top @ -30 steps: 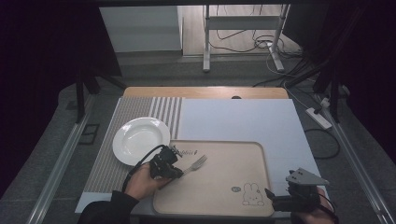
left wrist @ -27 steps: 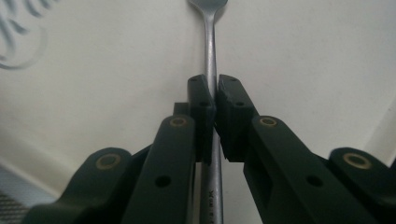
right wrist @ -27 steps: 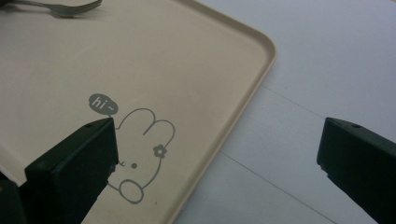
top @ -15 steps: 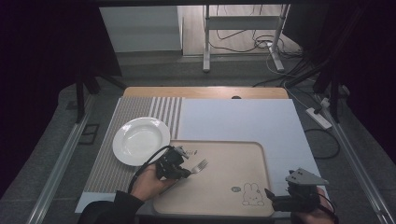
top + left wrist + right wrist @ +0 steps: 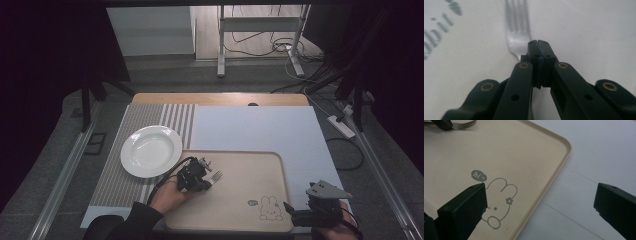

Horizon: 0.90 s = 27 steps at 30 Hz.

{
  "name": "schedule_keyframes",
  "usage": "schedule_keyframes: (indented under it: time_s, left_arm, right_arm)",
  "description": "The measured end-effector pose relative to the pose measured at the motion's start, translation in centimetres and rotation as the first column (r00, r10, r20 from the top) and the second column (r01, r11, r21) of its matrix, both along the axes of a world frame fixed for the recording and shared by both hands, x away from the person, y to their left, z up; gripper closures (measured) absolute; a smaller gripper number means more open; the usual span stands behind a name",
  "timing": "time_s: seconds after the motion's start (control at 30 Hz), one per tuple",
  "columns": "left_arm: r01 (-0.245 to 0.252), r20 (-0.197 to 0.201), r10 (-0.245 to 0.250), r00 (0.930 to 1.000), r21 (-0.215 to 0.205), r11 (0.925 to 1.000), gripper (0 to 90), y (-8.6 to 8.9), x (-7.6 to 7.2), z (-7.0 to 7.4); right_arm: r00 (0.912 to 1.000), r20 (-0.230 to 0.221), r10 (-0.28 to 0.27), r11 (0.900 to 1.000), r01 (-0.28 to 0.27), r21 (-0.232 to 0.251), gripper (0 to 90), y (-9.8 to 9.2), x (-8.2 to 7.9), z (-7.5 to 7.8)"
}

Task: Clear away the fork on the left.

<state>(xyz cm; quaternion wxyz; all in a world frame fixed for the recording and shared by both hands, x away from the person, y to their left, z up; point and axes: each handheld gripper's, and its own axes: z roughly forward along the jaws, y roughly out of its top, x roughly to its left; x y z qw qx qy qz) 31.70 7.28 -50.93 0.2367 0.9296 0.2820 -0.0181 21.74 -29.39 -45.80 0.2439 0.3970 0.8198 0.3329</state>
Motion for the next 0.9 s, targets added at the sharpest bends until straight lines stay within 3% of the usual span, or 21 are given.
schedule_keyframes:
  time_s: [0.37,0.9]
  left_arm:
    - [-0.084,-0.016,0.084,0.9963,-0.013,0.9964,88.6,2.1,1.2,-0.2]
    - [-0.156,-0.038,0.155,0.9871,-0.003,0.9878,88.6,5.2,2.5,-0.2]
  right_arm:
    - [1.0,0.001,0.0,1.0,0.0,0.002,0.0,0.0,0.0,0.0]
    - [1.0,-0.001,0.001,1.0,-0.001,0.003,0.0,0.0,0.0,0.0]
